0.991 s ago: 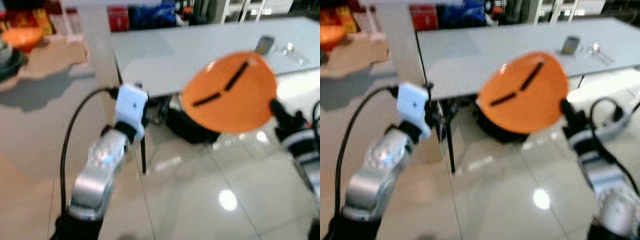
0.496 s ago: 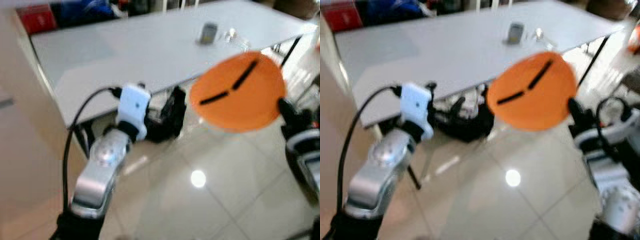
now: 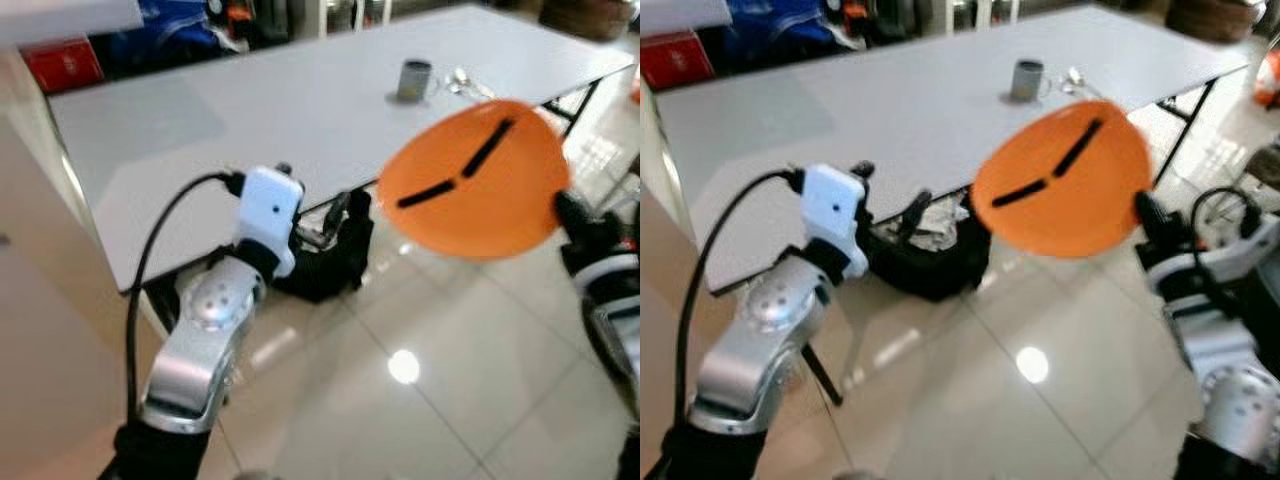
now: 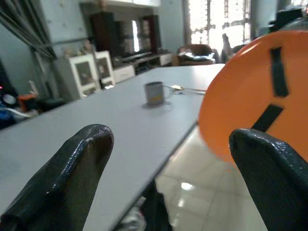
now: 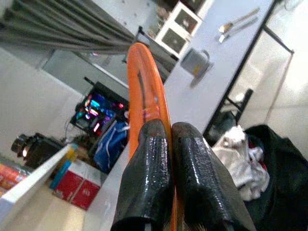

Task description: Setting the table

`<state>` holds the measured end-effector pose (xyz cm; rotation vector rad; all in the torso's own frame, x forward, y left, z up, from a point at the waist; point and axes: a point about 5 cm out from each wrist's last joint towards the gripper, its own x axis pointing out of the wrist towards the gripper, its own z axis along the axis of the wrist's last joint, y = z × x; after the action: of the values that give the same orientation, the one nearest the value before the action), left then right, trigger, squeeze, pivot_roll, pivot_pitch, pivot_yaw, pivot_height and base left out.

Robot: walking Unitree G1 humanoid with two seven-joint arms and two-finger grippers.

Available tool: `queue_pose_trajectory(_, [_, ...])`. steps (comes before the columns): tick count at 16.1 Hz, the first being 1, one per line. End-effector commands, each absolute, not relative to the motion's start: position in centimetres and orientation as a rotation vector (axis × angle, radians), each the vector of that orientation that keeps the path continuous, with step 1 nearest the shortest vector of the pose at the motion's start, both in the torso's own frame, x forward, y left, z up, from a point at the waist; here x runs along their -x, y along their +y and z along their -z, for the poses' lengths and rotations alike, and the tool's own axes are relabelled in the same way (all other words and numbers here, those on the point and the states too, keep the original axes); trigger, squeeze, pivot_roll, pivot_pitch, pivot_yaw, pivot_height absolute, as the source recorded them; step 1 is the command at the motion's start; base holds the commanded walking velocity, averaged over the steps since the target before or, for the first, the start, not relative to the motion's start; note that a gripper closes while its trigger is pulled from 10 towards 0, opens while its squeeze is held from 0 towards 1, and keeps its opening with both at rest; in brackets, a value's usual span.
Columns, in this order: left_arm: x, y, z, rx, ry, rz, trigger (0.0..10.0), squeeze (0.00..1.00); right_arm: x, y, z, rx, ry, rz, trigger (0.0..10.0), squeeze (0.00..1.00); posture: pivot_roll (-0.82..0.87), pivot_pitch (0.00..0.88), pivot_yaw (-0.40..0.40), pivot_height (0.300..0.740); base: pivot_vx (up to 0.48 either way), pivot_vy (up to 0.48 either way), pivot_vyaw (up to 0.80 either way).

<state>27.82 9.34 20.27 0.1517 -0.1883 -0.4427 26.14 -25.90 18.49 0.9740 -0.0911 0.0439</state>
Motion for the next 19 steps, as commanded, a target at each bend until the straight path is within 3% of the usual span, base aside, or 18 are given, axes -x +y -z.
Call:
queue_pose_trajectory(1, [-27.93, 9.8, -20.27, -0.166, -0.183, 0.428, 10.0, 0.0, -26.27, -25.27, -19.18, -0.992, -0.119, -0.086, 10.0, 0.0, 0.03, 0.057, -0.03, 0.74, 0.334, 0.0, -0.78])
queue_pose_trajectory(3, [-27.96, 9.83, -20.32, -0.166, -0.184, 0.428, 10.0, 0.0, -26.29, -25.3, -19.2, -0.994, -0.121, -0.085, 10.0, 0.0, 0.03, 0.058, -0.029, 0.74, 0.33, 0.0, -0.78])
queue_pose_trajectory(9, [-27.97, 9.78, -20.44, -0.166, -0.187, 0.434, 10.0, 0.0, -26.31, -25.66, -19.27, -1.01, -0.137, -0.072, 10.0, 0.0, 0.03, 0.059, -0.023, 0.74, 0.323, 0.0, 0.0])
queue_pose_trajectory(15, [-28.04, 9.62, -20.44, -0.161, -0.187, 0.439, 10.0, 0.0, -26.3, -25.65, -19.27, -1.004, -0.129, -0.074, 10.0, 0.0, 0.02, 0.061, -0.026, 0.74, 0.388, 0.0, -0.69])
queue_pose_trajectory(19, [-28.05, 9.57, -20.43, -0.159, -0.187, 0.438, 10.0, 0.0, -26.34, -25.69, -19.3, -1.003, -0.131, -0.073, 10.0, 0.0, 0.02, 0.059, -0.026, 0.74, 0.429, 0.0, 0.0])
